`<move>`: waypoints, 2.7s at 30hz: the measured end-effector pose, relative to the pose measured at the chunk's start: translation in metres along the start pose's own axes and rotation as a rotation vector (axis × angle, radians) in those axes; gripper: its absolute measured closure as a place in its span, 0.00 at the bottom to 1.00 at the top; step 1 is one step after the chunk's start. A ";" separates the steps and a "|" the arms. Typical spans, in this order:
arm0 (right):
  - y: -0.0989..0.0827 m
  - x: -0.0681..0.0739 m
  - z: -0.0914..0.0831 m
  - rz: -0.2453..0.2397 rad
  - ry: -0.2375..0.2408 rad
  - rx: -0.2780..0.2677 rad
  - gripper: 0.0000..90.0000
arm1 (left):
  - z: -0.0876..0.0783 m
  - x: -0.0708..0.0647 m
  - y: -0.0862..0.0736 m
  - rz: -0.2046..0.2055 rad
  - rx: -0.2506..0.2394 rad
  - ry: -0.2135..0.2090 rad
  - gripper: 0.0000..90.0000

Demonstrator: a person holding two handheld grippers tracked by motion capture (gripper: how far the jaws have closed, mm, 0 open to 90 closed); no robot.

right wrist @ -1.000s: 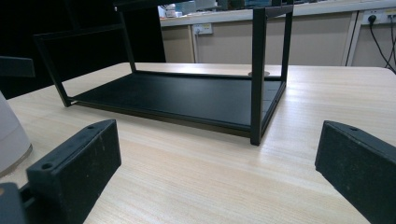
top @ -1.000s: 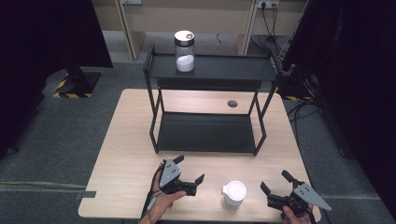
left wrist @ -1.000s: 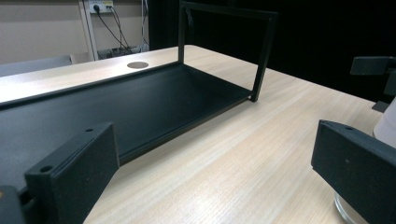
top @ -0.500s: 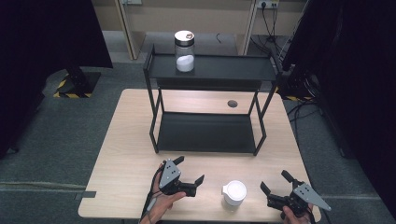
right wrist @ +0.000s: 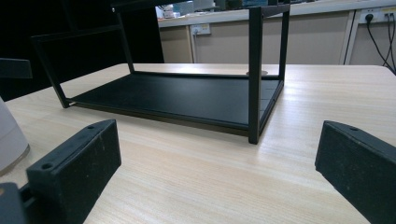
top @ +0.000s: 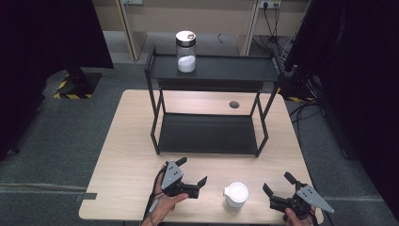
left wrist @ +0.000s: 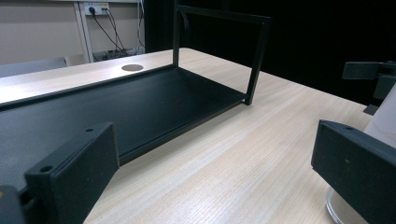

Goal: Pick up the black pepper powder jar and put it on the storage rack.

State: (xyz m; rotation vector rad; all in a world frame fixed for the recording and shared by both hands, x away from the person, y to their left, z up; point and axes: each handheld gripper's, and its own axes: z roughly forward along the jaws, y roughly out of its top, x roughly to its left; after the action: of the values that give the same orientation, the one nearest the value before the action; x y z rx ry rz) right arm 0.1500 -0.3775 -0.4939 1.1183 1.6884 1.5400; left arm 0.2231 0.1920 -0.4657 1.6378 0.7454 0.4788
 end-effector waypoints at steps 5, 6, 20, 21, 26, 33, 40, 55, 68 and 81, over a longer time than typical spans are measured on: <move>0.000 0.000 0.001 -0.005 0.006 0.004 0.00 | -0.001 0.001 0.000 -0.002 -0.008 0.011 0.00; 0.000 0.000 0.002 -0.003 0.007 0.006 0.00 | -0.001 0.001 0.000 -0.001 -0.009 0.012 0.00; 0.000 0.002 0.000 -0.016 0.008 0.002 0.00 | -0.003 0.001 -0.003 0.017 -0.011 0.006 0.00; 0.000 0.002 0.001 -0.016 0.009 0.003 0.00 | -0.003 0.001 -0.003 0.016 -0.011 0.008 0.00; 0.000 0.002 0.001 -0.017 0.009 0.004 0.00 | -0.004 0.001 -0.004 0.017 -0.010 0.011 0.00; 0.000 0.002 0.001 -0.020 0.009 0.004 0.00 | -0.004 0.000 -0.005 0.024 -0.012 0.010 0.00; 0.001 0.002 0.001 -0.022 0.010 0.005 0.00 | -0.004 0.000 -0.007 0.028 -0.008 0.008 0.00; 0.000 0.002 -0.001 -0.027 0.019 0.004 0.00 | -0.003 0.000 -0.011 0.029 0.002 0.004 0.00; 0.001 0.012 -0.014 -0.058 0.053 -0.022 0.00 | -0.006 0.001 -0.011 0.026 -0.011 0.005 0.00; -0.003 0.027 -0.027 -0.055 0.149 -0.030 0.00 | -0.007 0.002 -0.011 0.022 -0.012 0.007 0.00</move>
State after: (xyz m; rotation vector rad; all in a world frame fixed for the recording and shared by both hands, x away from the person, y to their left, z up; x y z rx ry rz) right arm 0.1134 -0.3667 -0.4897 0.9540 1.7718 1.6438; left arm 0.2177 0.1989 -0.4754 1.6354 0.7288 0.5037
